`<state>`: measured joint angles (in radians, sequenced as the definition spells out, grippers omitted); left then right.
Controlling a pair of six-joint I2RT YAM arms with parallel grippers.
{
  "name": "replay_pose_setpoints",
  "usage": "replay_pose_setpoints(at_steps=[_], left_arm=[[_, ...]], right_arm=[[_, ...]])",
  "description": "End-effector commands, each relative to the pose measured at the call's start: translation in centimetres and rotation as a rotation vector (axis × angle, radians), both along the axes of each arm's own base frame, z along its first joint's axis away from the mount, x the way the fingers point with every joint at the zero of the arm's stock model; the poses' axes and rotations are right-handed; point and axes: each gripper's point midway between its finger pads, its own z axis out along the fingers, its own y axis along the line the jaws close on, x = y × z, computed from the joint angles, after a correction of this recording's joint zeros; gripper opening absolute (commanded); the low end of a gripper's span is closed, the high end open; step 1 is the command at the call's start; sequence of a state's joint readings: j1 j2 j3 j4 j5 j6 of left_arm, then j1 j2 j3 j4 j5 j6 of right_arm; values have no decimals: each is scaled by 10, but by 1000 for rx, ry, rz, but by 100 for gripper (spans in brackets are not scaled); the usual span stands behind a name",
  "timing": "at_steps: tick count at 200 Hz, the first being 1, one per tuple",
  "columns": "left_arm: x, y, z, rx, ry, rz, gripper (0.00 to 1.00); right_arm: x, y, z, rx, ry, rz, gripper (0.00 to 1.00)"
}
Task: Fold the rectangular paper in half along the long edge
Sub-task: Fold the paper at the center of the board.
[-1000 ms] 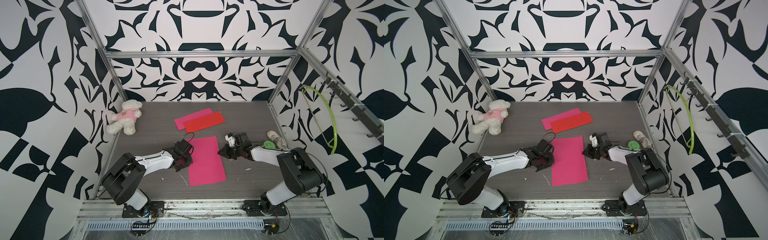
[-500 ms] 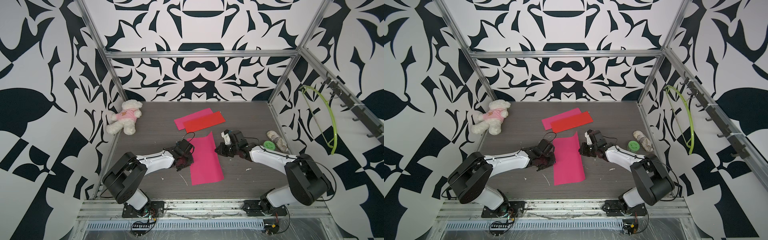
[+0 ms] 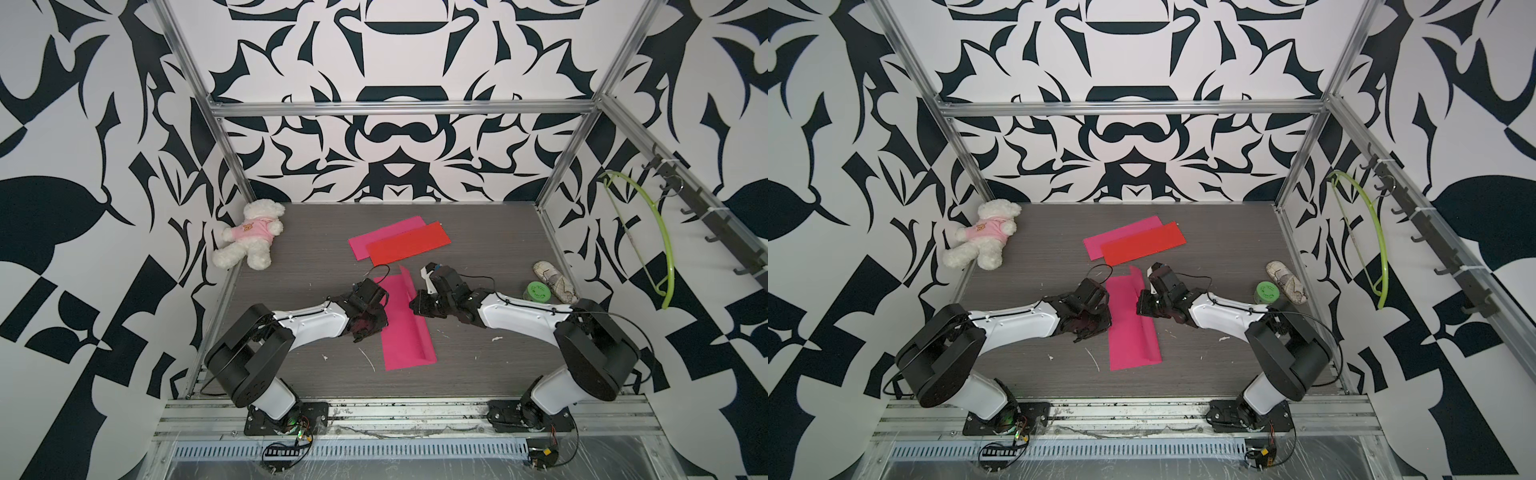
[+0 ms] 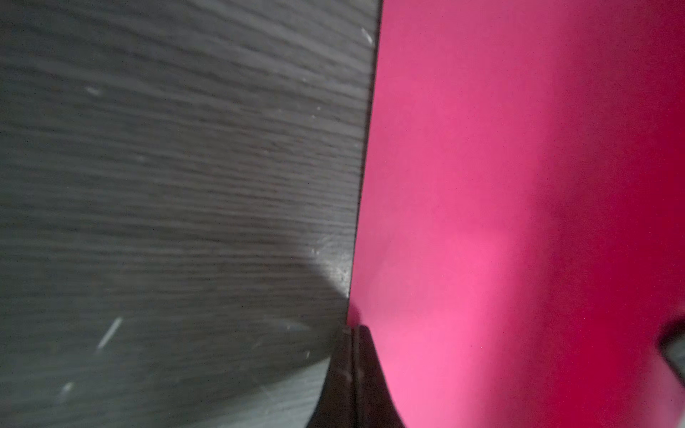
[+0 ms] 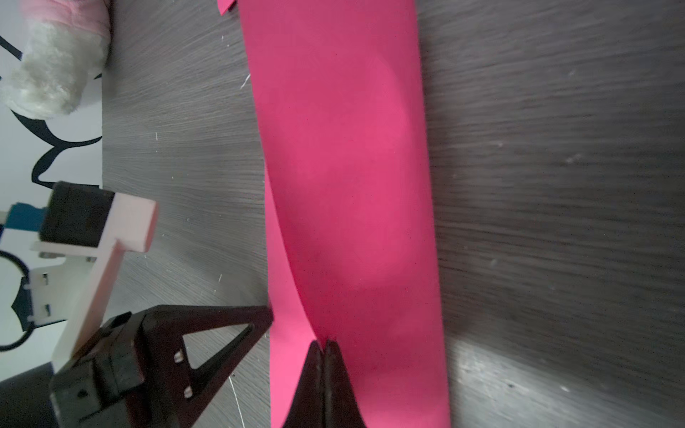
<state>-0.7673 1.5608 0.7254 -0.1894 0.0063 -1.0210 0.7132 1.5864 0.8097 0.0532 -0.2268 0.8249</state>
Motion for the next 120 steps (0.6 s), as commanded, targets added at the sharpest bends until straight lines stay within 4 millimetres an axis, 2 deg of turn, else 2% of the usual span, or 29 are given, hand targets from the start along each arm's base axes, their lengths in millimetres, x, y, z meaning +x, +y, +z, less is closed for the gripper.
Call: replay_pose_setpoints(at_steps=[1, 72, 120], left_arm=[[-44, 37, -44, 157, 176, -18, 0], [-48, 37, -47, 137, 178, -13, 0], [-51, 40, -50, 138, 186, -8, 0]], right_arm=[[18, 29, 25, 104, -52, -37, 0], [13, 72, -5, 148, 26, -11, 0], [11, 76, -18, 159, 61, -23, 0]])
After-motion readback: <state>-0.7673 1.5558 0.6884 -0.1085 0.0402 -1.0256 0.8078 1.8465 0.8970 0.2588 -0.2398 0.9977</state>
